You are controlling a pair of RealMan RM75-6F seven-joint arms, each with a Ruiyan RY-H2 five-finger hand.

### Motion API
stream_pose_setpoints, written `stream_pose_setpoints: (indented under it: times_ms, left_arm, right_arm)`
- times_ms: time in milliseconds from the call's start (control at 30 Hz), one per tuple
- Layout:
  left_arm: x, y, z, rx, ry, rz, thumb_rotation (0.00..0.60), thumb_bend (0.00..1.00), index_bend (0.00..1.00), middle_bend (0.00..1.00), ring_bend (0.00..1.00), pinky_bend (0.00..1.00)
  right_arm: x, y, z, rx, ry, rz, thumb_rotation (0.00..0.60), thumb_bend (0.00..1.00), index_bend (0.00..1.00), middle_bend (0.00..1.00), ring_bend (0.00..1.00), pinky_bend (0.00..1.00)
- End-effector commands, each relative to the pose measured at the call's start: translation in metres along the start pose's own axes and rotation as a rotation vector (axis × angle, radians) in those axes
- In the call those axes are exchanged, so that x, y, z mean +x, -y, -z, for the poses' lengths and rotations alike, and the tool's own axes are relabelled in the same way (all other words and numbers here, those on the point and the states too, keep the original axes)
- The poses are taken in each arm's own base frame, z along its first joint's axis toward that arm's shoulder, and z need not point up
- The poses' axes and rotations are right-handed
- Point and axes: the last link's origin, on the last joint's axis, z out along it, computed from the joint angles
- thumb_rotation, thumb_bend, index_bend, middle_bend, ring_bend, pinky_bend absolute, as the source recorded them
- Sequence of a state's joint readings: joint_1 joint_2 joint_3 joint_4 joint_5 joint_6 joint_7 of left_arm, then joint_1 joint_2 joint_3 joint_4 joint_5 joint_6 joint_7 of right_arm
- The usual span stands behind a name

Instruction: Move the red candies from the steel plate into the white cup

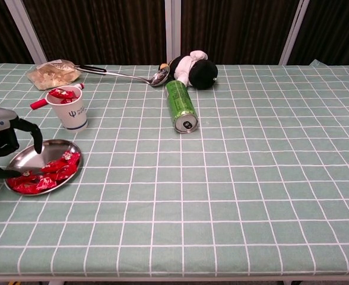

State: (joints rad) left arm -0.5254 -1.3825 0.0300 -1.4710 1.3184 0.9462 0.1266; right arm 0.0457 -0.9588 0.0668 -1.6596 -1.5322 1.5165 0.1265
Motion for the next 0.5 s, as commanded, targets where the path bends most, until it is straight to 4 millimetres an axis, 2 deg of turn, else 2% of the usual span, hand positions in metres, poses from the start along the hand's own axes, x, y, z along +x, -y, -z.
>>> stream_pose_setpoints:
  times_ms: [33,500]
  left_arm:
    - [-0.004,-0.001,0.0,0.006,0.009,0.01,0.6,0.23,0.48,0.98,0.87,0.99]
    - [-0.015,0.003,-0.007,0.028,0.037,0.005,0.6,0.23,0.48,0.98,0.87,0.99]
  right_arm:
    - [0.0,0.0,0.001,-0.002,0.001,0.0,0.6,0.2,0.02,0.06,0.0,0.15]
    - [0.0,-0.001,0.001,-0.004,-0.002,0.001,0.6,0.2,0.02,0.06,0.0,0.15]
